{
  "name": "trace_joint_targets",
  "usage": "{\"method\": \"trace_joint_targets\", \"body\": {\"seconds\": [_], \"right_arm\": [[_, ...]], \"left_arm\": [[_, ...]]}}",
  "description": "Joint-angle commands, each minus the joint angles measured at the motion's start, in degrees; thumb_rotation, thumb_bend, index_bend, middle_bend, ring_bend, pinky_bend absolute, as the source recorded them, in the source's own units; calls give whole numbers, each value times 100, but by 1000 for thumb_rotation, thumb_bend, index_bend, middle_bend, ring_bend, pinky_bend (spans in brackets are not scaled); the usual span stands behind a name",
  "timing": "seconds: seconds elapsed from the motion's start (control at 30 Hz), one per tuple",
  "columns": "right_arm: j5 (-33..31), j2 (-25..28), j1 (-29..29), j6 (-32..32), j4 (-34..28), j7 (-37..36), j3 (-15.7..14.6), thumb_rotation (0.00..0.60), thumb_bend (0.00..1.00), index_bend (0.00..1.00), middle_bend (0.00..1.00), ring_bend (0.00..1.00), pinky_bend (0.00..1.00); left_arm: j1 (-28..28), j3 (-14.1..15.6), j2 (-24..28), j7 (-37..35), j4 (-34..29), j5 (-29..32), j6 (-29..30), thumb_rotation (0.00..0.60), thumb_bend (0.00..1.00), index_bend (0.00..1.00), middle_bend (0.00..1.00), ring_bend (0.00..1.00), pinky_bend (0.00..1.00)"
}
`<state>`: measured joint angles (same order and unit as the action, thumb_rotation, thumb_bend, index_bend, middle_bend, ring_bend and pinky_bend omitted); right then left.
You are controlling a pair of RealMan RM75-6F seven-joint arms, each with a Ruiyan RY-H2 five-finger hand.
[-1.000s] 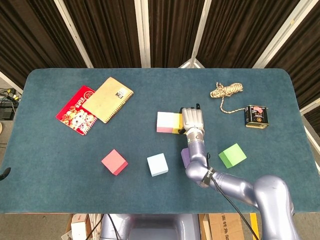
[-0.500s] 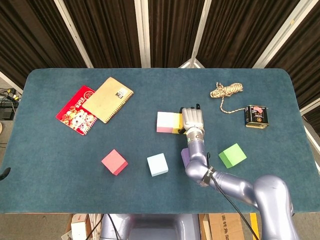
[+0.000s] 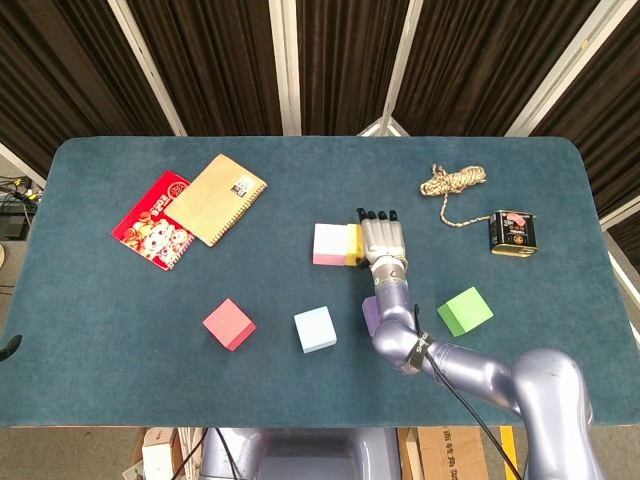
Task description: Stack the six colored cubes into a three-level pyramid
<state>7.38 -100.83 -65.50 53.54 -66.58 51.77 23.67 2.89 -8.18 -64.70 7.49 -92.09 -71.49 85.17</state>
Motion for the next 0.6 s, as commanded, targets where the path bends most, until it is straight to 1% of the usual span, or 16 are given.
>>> {"method": "trace_joint_targets", "body": {"seconds": [0.03,0.33,0.43,0.5,0.6], "right_arm": [[-92,45,-13,-31,-50,82,-31,600,308,72,148,94,0],[-395,265,-71,-63,-371,321,-105,600,307,41,133,73,0],[-388,315,-76,-39,-461,291,-114,600,254,13,106,67,0],[-360,340,-73,-29,-505,252,-108,600,201,0,75,60,0],[-234,401,-32,2,-617,78,-59,600,171,0,41,43,0]], "left_arm": [[0,-2,1,-1,1,2,1,600,249,119,0,0,13],[-3,7,11,11,-26,8,-7,600,249,119,0,0,13],[-5,11,17,13,-39,-6,3,600,250,119,0,0,13],[-8,9,20,8,-40,-7,9,600,250,119,0,0,13],[-10,3,23,-3,-29,0,12,600,249,119,0,0,13]]}}
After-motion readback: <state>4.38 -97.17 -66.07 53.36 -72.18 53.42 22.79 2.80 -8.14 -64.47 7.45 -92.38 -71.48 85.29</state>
